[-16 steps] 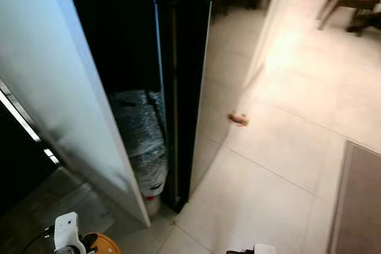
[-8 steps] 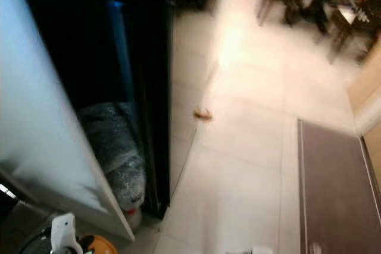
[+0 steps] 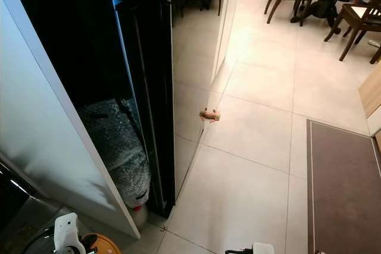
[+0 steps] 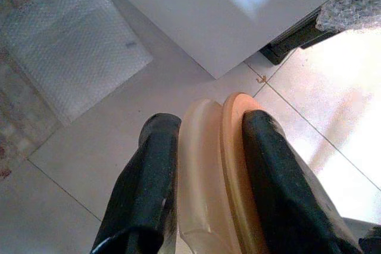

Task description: Restocking fridge

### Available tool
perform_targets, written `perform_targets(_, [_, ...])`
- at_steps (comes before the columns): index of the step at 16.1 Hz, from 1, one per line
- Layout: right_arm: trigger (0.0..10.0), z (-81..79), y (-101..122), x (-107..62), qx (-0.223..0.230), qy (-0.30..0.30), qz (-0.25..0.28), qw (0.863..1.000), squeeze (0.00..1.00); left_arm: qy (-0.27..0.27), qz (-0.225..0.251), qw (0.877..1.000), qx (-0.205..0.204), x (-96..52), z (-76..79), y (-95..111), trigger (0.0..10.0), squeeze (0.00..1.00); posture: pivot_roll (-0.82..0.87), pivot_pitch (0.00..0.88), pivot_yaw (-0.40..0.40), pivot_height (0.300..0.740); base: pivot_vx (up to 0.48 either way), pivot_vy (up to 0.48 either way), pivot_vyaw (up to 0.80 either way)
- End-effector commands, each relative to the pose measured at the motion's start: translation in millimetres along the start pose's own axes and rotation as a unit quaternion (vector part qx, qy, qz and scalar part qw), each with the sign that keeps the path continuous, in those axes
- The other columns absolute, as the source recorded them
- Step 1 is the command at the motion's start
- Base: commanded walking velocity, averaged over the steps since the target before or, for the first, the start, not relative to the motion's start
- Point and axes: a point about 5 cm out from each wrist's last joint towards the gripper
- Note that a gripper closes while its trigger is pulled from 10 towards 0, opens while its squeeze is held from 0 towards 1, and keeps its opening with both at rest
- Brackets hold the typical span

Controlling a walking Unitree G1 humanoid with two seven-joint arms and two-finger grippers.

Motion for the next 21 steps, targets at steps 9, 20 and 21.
perform_targets(9, [10.0, 2.1, -2.4, -0.9, 0.002, -0.003, -0.002, 1.0, 0.0, 0.008, -0.013, 1.0, -0.003, -1.0, -5.1, -5.1, 10.0, 0.0, -0.04, 0.0, -0.01, 0.74, 0.0, 0.06, 0.0])
perform_targets(20, [10.0, 2.6, -0.9, -0.5, 0.005, -0.007, 0.0, 1.0, 0.0, 0.006, -0.012, 1.0, -0.002, -0.9, -4.2, -4.7, 10.0, 0.0, -0.02, 0.0, -0.011, 0.74, 0.0, 0.324, -0.18])
perform_targets(21, [10.0, 2.9, -0.3, -0.5, 0.004, -0.006, 0.002, 1.0, 0.0, 0.006, -0.011, 1.0, -0.005, -0.8, -3.7, -4.4, 10.0, 0.0, -0.02, 0.0, -0.015, 0.74, 0.0, 0.304, 0.0])
Point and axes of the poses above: a point about 5 cm out from each wrist's last joint towards the gripper, its own x axis pointing out of the wrist towards the gripper, its own y axis along the axis of the wrist's last joint, z = x × y, and after that the axes turned 7 degrees about -x, right-handed
